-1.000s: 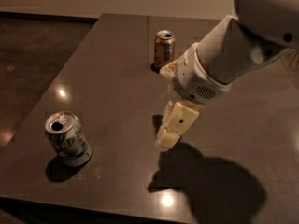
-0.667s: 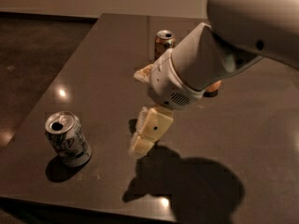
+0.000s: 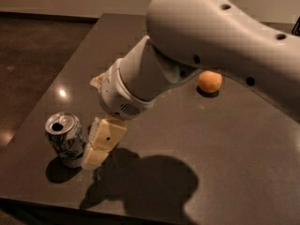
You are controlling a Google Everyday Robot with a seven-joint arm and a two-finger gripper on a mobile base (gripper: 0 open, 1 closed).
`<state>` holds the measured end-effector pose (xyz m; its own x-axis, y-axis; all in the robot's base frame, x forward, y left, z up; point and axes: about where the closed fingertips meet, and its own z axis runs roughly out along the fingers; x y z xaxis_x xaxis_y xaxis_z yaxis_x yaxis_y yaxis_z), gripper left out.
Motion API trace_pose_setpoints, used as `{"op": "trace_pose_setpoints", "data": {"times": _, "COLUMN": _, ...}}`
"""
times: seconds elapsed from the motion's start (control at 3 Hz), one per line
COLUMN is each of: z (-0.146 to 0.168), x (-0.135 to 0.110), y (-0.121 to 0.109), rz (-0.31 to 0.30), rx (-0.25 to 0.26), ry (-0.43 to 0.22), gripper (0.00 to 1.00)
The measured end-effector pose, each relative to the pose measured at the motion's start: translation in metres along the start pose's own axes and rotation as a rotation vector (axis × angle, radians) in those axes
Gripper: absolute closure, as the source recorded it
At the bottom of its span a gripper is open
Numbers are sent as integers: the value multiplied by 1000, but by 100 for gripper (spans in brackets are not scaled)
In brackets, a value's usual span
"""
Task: Knock 7up can over
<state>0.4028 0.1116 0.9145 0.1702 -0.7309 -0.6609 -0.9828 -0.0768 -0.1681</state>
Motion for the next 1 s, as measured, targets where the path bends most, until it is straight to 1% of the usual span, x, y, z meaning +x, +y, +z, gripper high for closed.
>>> {"op": "trace_pose_setpoints", "data": {"times": 0.33, "z": 24, "x": -16, "y": 0, "rz": -20, "rx": -31, "ry": -5, "gripper": 0}}
{"op": "trace_pose_setpoints", "data": {"times": 0.67, "z": 43, "x": -26, "y": -2, "rz": -35, "rx": -62, "ry": 5, "gripper": 0}}
{"op": "trace_pose_setpoints", "data": {"times": 1.0, "z": 51, "x": -26, "y": 2, "rz": -45, "rx": -104, "ry": 24, "gripper": 10}}
